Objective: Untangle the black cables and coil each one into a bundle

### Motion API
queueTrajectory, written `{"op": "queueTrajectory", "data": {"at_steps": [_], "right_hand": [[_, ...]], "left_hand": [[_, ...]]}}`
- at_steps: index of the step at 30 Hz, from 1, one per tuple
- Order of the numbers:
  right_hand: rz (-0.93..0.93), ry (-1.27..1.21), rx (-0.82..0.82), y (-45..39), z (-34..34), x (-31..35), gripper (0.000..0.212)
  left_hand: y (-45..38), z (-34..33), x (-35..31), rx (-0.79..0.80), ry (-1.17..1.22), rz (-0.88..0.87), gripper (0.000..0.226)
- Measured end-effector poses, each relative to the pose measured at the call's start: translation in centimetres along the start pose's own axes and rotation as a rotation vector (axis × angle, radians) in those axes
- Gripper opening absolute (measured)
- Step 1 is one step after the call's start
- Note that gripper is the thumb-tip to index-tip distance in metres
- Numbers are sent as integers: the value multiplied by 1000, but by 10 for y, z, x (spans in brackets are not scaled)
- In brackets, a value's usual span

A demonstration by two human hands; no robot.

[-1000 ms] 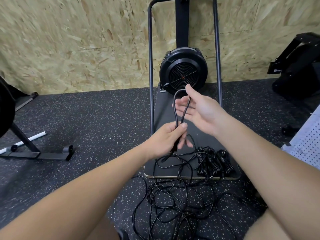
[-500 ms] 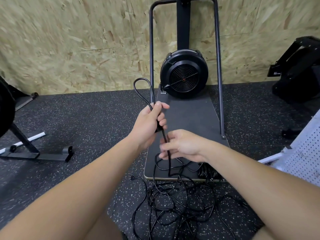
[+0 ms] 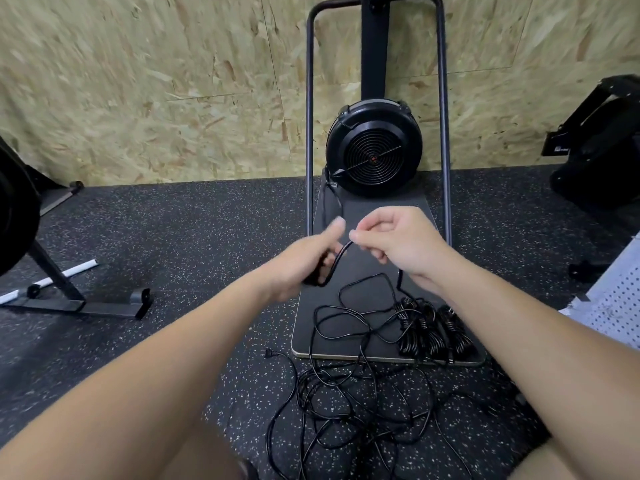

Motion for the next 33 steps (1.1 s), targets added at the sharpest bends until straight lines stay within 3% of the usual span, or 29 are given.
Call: {"op": "queueTrajectory", "data": {"at_steps": [3, 5, 8, 10, 13, 15, 17, 21, 25, 33], "right_hand": [[-53, -52, -52, -1, -3, -6, 18], [-67, -194, 22, -1, -12, -4, 22], [-35, -282, 132, -1, -13, 1, 34], [-35, -126, 79, -3, 0, -7, 34], [-69, 229, 43, -3, 9, -27, 14], [-73, 339, 108, 0, 0, -33, 6], [-73, 352, 107, 0, 0, -29, 11], [-34, 88, -45, -8, 18, -5, 15], [56, -164, -152, -12, 29, 16, 17], [228, 219, -328, -5, 41, 39, 12]], "left_hand": [[6, -34, 9, 172, -213, -82, 39], [8, -43, 13, 154, -159, -75, 27], [6, -35, 5, 57, -12, -90, 37], [4, -20, -2, 15, 111, -115, 38], [2, -8, -5, 9, 238, -141, 33], [1, -5, -6, 12, 277, -162, 30], [1, -5, -6, 6, 282, -173, 29], [3, -5, -6, -3, 190, -166, 36], [19, -35, -2, 202, -139, -181, 29], [31, -80, 1, 253, -170, -183, 21]]}}
Point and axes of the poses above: each hand's wrist, its own y-axis away from the middle knuckle, its own z-axis out of the back of the hand, x = y × z, the point moved 8 cm from there along -y, towards the middle knuckle, and after that the axes turned 5 degrees about y, right-handed, at the moved point
